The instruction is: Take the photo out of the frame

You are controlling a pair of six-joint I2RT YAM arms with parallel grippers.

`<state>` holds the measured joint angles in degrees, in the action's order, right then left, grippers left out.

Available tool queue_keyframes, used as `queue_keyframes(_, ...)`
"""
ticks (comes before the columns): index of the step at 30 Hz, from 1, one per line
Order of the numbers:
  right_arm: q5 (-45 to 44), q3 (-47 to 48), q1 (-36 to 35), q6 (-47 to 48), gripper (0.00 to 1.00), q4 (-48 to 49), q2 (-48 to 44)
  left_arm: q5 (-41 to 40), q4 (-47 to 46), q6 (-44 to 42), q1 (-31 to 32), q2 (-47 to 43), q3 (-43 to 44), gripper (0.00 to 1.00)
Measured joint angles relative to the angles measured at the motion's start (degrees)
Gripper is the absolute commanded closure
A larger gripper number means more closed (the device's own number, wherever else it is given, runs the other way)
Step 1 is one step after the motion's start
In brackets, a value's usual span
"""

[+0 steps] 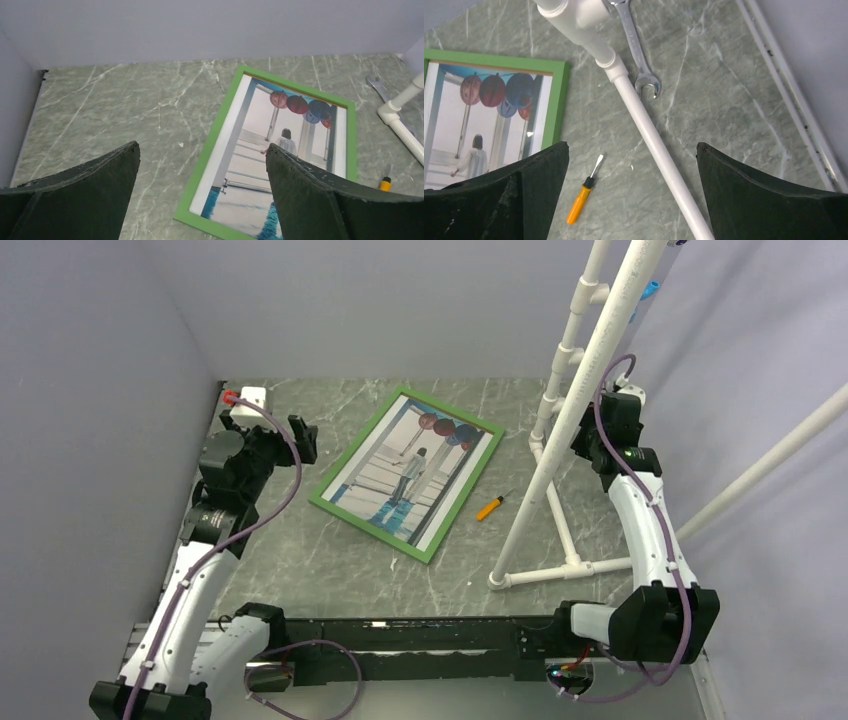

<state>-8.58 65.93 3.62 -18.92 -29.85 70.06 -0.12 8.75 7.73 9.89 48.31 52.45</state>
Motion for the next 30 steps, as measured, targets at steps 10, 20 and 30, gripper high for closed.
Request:
queue_keyframes(10,13.9,-2.6,0.3,-2.4,0.0,2.0,7.0,2.6,0.5,0.0,5.2,3.9,0.1,0.01)
queue_keyframes(20,31.3,-7.6,-1.7,-7.8,0.01,9.2,15.7,4.7,3.2,-0.2,11.6,9.8,2.5,0.01)
queue_keyframes(30,34.5,-10.3,-9.1,-18.7,0.26,22.0,25.0,7.4,6.4,-0.2,21.2,18.4,5.1,0.01)
